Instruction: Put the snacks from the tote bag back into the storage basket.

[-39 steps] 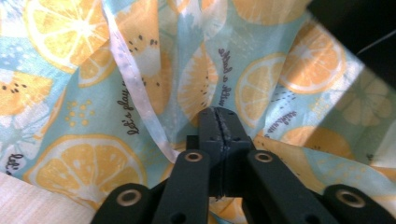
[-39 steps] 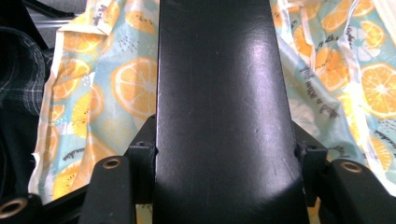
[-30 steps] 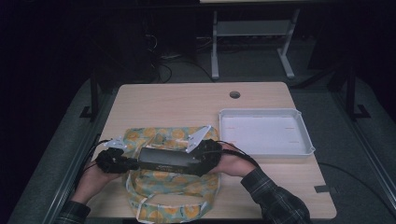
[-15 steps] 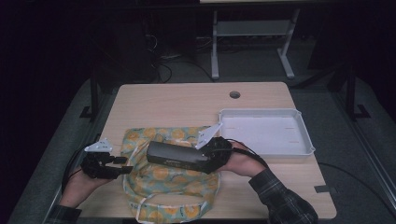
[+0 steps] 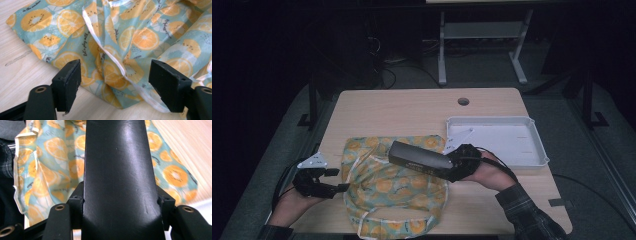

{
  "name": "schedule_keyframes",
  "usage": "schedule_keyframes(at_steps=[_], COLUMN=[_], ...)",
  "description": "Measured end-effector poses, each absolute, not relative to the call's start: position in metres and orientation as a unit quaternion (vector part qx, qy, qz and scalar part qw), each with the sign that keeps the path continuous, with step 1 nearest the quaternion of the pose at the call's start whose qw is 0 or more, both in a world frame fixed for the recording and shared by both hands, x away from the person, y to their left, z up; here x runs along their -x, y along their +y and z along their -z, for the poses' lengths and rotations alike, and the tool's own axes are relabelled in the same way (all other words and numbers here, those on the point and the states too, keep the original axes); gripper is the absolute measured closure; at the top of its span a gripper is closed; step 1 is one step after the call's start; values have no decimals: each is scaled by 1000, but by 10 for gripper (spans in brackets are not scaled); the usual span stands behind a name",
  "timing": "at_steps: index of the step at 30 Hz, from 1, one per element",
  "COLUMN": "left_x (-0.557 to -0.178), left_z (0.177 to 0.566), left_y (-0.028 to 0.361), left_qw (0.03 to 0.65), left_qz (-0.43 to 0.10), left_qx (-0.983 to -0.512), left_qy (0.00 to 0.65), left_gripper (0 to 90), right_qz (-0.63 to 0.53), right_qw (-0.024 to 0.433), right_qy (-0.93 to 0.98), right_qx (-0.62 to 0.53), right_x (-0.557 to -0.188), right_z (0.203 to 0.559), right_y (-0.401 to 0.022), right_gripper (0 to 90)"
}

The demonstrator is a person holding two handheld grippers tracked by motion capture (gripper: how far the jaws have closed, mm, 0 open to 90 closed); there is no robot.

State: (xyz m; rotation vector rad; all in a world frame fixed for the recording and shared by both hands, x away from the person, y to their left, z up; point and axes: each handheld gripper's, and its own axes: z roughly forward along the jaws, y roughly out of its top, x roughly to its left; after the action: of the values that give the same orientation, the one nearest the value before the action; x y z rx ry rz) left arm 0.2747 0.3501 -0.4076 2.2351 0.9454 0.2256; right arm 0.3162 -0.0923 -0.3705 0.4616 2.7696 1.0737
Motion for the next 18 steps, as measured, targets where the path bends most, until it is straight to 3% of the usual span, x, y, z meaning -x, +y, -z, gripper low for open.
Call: schedule_keyframes(at_steps=[18], left_x=[-273], left_z=[413], left_y=[349], left_qw=[343], left_qz=[-86], left_qx=[-868], left_qy=[349], left_gripper=[222], right_qz=[-339], right_qw=[103], right_qy=[904], right_qx=[-240], right_x=[-327], right_z=[380], right_y=[-153], right_gripper=[417])
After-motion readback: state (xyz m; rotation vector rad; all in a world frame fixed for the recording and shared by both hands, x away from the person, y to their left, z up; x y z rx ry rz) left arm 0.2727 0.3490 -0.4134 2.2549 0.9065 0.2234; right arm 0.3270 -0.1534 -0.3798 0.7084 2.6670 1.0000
